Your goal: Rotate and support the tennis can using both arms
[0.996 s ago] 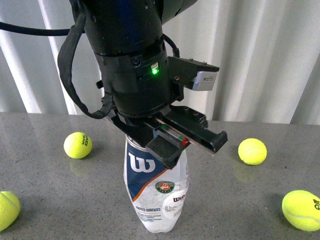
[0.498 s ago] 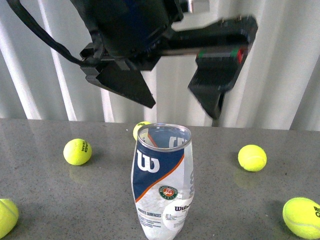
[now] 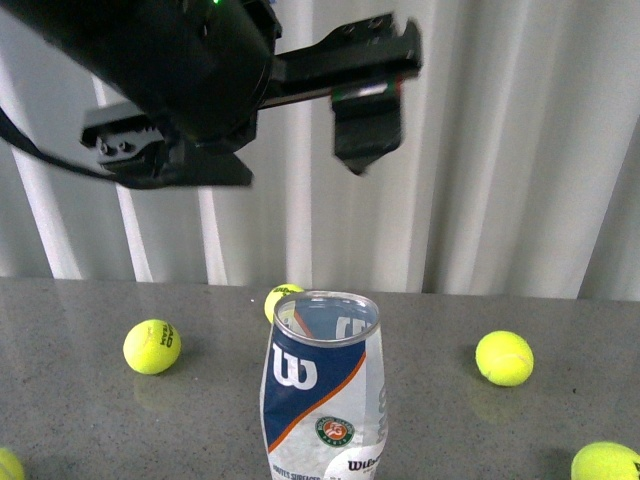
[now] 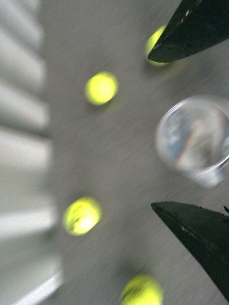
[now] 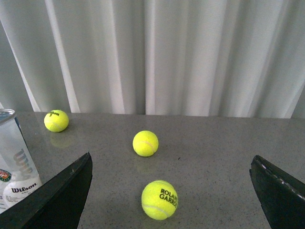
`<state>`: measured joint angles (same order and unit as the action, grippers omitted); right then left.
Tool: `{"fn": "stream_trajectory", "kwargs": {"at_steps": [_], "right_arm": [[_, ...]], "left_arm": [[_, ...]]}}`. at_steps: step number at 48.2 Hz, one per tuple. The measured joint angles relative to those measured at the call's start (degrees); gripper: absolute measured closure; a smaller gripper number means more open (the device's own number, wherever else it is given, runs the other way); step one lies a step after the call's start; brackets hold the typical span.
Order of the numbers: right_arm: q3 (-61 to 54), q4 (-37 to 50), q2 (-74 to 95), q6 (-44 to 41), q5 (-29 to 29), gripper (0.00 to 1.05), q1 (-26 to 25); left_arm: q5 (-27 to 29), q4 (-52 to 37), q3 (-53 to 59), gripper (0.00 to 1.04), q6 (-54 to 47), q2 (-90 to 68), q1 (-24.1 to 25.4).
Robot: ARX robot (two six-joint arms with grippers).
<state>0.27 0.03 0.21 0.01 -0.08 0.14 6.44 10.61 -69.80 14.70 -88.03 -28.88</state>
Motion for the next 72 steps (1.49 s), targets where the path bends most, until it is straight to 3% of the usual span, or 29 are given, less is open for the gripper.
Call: {"fn": "stream_trajectory", "kwargs": {"at_steps": [1,4,5,8,10,19,32,43,50,72], "right_arm": [[0.0,0.0,0.0,0.0,0.0,0.07,0.0],[0.0,0.0,0.02,0.0,-0.02,0.07,0.0],[0.0,0.0,0.0,0.0,0.13,0.07,0.0],[0.0,0.0,0.0,0.0,0.15,0.07,0.0],[0.0,0.0,0.0,0.0,0.13,0.07,0.0],[0.0,0.0,0.0,0.0,0.0,0.07,0.0],[0.0,0.0,0.0,0.0,0.0,0.07,0.0],[0.0,0.0,0.0,-0.02,-0.02,0.07,0.0],[0.0,0.0,0.0,-0.02,0.0,0.07,0.0],[0.0,0.0,0.0,-0.02,-0.02,0.07,0.0]], "left_arm": [[5.64,-8.11,4.17,0.21,-2.1,1.46,0.0],[15.56,-27.67,15.72,0.34,-8.35,6.21,1.25],[16.5,-32.0,18.71,0.37,-9.11,7.63,1.95],[16.31,-43.93,28.33,0.52,-11.85,12.87,4.98],[15.41,-47.32,32.87,0.61,-12.55,15.67,6.86],[8.63,-50.88,47.28,1.02,-13.77,24.41,12.85],[1.97,-50.66,59.28,1.01,-14.25,37.16,20.09],[-0.94,-46.71,64.08,1.01,-14.25,45.75,23.39],[-6.23,-43.25,65.9,1.01,-14.27,51.1,28.22],[-6.43,-35.93,68.41,1.01,-14.36,62.55,28.74]]}}
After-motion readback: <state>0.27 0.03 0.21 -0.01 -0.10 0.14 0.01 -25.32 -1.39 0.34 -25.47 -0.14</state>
